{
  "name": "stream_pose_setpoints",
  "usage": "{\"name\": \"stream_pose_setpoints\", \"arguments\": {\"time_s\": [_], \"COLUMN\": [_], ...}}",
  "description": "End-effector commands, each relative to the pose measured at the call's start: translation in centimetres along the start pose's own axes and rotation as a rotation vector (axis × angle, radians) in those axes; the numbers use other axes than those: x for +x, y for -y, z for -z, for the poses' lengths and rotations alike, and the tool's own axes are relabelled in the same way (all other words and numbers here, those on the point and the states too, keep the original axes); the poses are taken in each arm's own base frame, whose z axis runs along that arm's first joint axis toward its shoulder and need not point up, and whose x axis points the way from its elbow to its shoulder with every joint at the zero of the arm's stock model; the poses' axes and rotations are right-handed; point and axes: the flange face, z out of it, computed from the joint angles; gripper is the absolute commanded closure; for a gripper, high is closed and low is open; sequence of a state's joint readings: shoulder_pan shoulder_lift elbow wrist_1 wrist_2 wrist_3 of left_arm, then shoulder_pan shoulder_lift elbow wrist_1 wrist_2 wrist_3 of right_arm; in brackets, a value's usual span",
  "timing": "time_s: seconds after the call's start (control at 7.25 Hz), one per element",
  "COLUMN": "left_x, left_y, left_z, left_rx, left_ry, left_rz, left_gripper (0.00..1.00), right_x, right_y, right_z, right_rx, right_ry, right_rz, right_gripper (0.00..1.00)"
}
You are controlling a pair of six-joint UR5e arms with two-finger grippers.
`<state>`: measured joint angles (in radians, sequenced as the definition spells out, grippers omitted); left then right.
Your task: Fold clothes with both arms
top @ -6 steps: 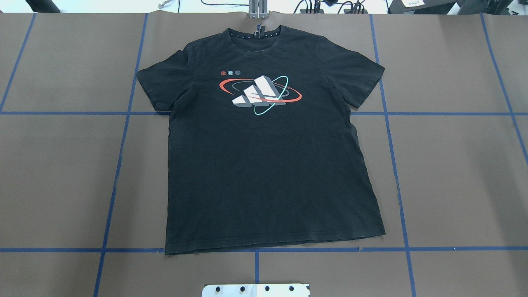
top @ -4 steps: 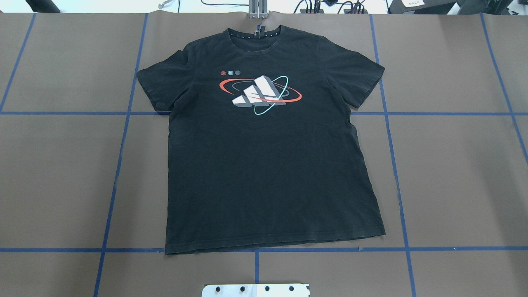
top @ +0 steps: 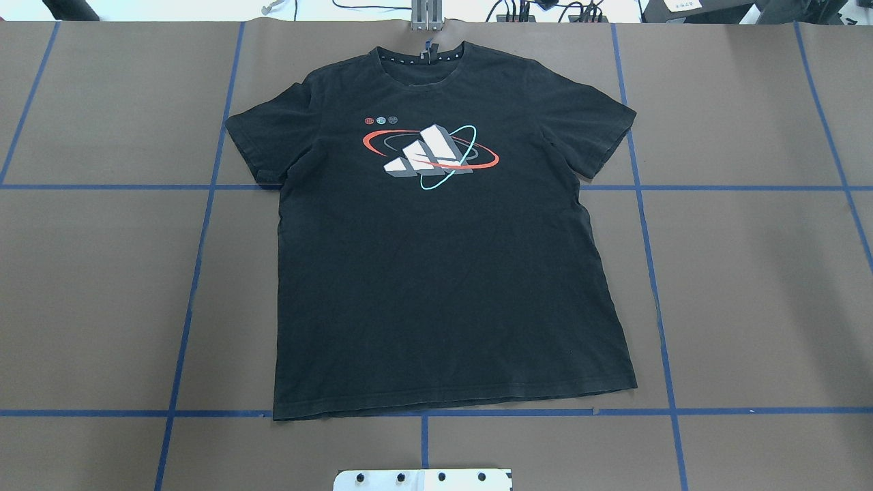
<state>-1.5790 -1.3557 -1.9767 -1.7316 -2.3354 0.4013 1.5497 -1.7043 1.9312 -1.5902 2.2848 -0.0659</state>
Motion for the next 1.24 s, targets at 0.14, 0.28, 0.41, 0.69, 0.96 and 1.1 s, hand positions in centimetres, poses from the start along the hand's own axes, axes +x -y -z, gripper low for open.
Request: {"name": "stream_pose_setpoints", "arguments": {"time_s": [0.14,0.28,0.41,0.69,0.96,1.1], "left_x": [-4.3,-5.4,-4.3,2.5,10.0,12.5], "left_y": [14.2,16.5,20.2,26.5,31.5,32.7], "left_z": [1.6,1.1,-1.0,-7.9,-12.0,-13.1], "left_rx": [0.241,0.28,0.325,0.33,0.336,0.338], "left_ry": [0.13,0.113,0.066,-0.03,-0.04,-0.053], "left_rz": [-0.238,-0.092,0.014,0.045,0.122,0.153], "left_gripper": [0.0,0.0,0.0,0.0,0.0,0.0], "right_x": [-2.6,-5.5,-11.0,-20.8,-24.7,-26.1], "right_y": [12.6,16.0,20.1,25.2,28.4,29.3], "right_z": [-0.3,-0.7,-1.3,-5.4,-13.1,-17.0], "right_rx": [0.117,0.111,0.102,0.067,0.174,0.211], "right_ry": [0.054,0.1,0.141,0.123,0.179,0.174], "right_rz": [0.06,0.019,0.014,-0.004,-0.073,-0.106], "right_gripper": [0.0,0.0,0.0,0.0,0.0,0.01]}}
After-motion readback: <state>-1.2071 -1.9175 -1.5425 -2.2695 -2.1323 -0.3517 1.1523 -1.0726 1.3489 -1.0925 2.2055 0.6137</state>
